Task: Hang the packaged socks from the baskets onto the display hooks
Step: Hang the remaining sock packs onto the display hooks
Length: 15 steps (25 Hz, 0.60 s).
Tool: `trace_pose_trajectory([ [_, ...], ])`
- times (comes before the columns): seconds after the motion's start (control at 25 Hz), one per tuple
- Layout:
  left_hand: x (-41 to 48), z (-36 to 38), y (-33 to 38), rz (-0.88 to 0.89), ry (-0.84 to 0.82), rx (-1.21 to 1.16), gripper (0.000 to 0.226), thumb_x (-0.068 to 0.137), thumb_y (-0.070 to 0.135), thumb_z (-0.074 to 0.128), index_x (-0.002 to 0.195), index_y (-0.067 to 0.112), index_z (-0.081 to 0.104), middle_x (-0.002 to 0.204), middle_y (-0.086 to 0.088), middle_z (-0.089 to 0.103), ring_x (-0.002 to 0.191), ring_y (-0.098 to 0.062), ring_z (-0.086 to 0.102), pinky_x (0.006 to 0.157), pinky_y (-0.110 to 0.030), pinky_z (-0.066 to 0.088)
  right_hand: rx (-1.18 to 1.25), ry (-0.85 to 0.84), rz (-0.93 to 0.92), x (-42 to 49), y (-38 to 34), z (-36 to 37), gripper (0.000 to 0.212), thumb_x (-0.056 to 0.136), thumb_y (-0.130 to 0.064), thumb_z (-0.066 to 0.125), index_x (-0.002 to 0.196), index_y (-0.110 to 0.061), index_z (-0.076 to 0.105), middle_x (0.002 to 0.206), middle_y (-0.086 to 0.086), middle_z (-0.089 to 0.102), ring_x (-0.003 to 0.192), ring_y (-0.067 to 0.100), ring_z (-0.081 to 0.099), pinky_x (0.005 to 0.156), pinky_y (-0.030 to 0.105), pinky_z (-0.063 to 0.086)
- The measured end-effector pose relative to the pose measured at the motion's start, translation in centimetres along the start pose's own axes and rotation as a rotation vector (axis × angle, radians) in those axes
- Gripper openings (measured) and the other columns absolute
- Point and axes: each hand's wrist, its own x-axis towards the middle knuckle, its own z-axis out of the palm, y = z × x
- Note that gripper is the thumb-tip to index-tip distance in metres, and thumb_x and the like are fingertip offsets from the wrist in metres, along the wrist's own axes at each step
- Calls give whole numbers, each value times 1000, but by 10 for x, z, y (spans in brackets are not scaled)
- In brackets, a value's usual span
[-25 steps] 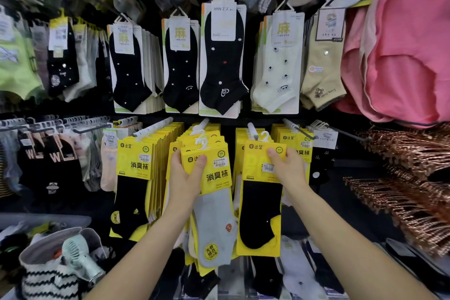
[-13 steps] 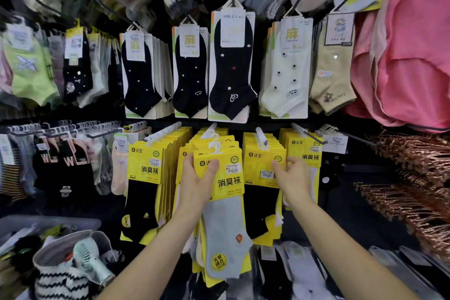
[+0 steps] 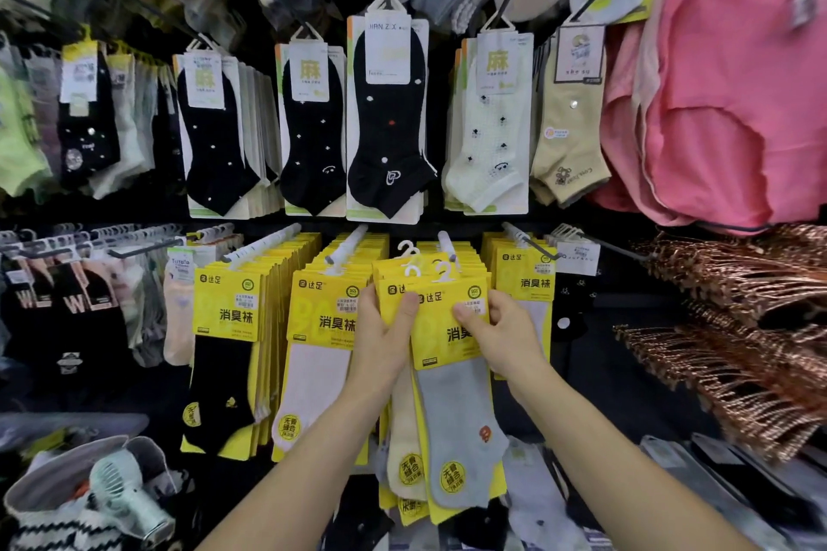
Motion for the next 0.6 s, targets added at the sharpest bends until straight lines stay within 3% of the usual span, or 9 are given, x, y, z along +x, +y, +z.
trace_pose_trajectory([
  [0.08,-1,0,-2,-25,0,-23,23,93,26,54,115,24,48,108,10,59,93,6,56,66,-6,47,-3,12,26,-2,3,-1,11,89,-20,61,93,-10,60,96,7,69,89,20,65,75,33,55],
  [0.16,-1,-5,-2,-53,28,-34,21,94,28,52,113,29,43,106,21,53,96,3,52,64,-2,42,40,42,69,-1,8,-4,6,92,-22,58,90,-16,59,96,2,68,89,17,63,72,31,54],
  [0.28,3,-18,4,-44,94,-37,23,95,30,51,113,31,36,102,26,47,89,17,50,65,0,38,114,106,155,7,15,-9,10,92,-25,56,94,-15,59,101,5,67,95,21,63,81,42,53],
  [0.4,8,-36,10,22,156,-13,23,95,30,51,116,33,42,105,30,45,87,27,47,72,3,37,97,155,148,19,15,-7,16,91,-23,58,98,-9,58,102,12,66,100,29,62,92,51,49],
  [0.52,11,-53,13,93,187,30,15,93,28,54,105,36,48,100,19,57,90,11,57,69,-8,45,44,152,104,27,14,0,15,90,-24,59,94,-10,57,96,9,66,94,27,62,83,47,52],
  [0.6,10,-61,11,93,205,50,16,93,28,54,108,30,49,98,16,60,88,7,60,64,-8,46,-6,167,80,31,15,4,11,90,-25,60,86,-16,55,84,-2,62,82,15,60,65,29,50],
])
